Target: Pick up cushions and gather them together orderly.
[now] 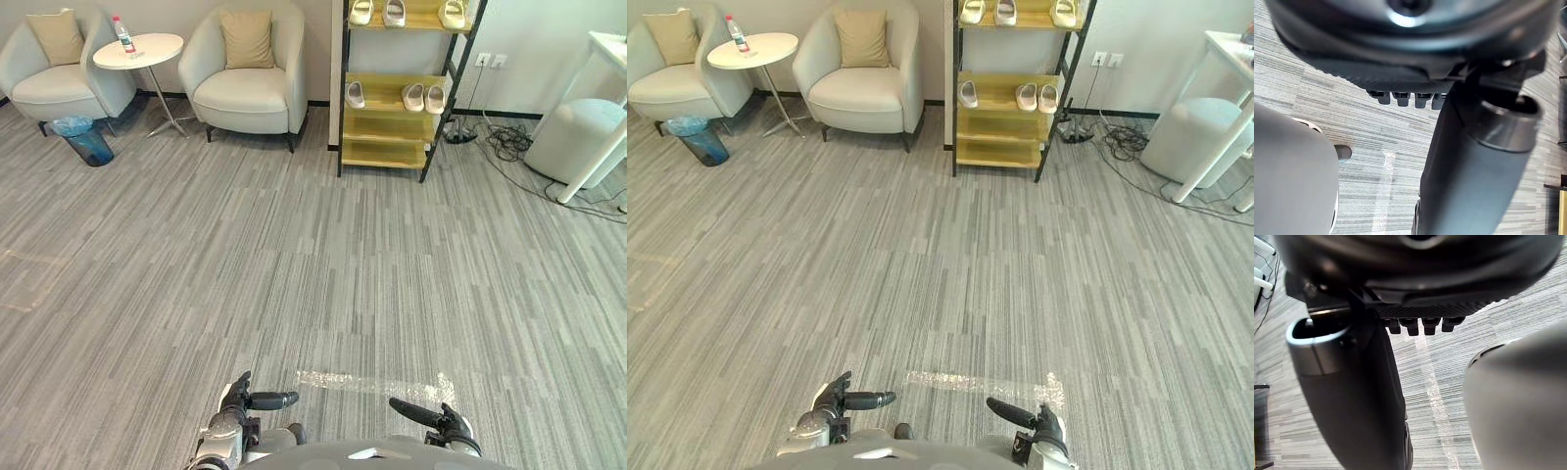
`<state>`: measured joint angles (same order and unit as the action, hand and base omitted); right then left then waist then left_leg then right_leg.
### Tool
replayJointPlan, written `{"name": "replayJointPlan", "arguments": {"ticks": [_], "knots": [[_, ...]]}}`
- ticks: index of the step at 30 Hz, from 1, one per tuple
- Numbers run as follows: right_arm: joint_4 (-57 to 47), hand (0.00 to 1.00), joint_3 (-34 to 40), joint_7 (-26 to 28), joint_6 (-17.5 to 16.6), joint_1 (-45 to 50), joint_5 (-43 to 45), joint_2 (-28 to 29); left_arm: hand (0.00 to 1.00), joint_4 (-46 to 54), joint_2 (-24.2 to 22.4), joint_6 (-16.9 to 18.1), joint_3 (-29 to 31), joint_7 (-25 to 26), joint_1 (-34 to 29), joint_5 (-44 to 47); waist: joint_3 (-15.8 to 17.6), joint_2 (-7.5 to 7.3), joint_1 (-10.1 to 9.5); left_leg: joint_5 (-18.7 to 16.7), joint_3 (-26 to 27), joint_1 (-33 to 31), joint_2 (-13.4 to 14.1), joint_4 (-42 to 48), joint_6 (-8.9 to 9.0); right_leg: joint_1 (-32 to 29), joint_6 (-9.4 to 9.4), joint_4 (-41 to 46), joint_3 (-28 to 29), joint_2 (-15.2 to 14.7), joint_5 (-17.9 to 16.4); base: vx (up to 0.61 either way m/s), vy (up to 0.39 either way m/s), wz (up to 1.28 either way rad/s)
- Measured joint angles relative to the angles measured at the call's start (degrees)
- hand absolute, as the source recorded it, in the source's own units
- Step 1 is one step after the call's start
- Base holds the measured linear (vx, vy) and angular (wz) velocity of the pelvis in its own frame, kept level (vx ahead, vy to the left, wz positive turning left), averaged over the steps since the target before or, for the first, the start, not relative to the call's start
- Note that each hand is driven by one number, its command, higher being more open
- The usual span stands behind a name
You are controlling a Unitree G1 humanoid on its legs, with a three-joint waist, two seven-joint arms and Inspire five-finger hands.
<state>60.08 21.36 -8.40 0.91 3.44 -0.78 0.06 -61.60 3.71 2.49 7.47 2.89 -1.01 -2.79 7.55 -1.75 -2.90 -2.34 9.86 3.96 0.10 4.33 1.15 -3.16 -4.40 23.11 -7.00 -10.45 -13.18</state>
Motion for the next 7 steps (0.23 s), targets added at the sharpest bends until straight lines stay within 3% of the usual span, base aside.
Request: {"name": "replayJointPlan", "arguments": {"ticks": [1,4,7], "knots": [[1.27,1.00,0.16,0.10,-0.03,-0.07,-0.19,-0.66,1.00,-0.52,-0.56,-0.02,-0.05,0.33,-0.11,0.03,-1.21,1.33,-0.19,0.02,-1.17,-0.05,1.04,-0.47,0.55,0.68,0.28,-1.96,-0.49,1.49,0.21,0.19,-0.192,0.11],[1.63,1.00,1.27,0.41,0.07,-0.50,-0.13,-1.75,1.00,-0.82,-2.00,-0.09,-0.01,0.34,-0.35,-0.03,-1.43,3.39,-0.01,0.20,-1.48,0.18,2.67,-1.83,1.03,1.92,1.16,-4.86,-0.86,3.67,0.93,0.16,-0.171,-0.03],[2.69,1.00,2.80,0.39,0.08,-0.41,-0.14,-1.72,1.00,-1.13,-1.85,-0.08,-0.08,0.14,-0.32,-0.10,-1.37,3.15,0.00,0.12,-3.00,2.97,4.27,-3.49,1.20,5.53,2.18,-8.43,-0.95,5.96,1.60,0.15,-0.191,-0.10]]}}
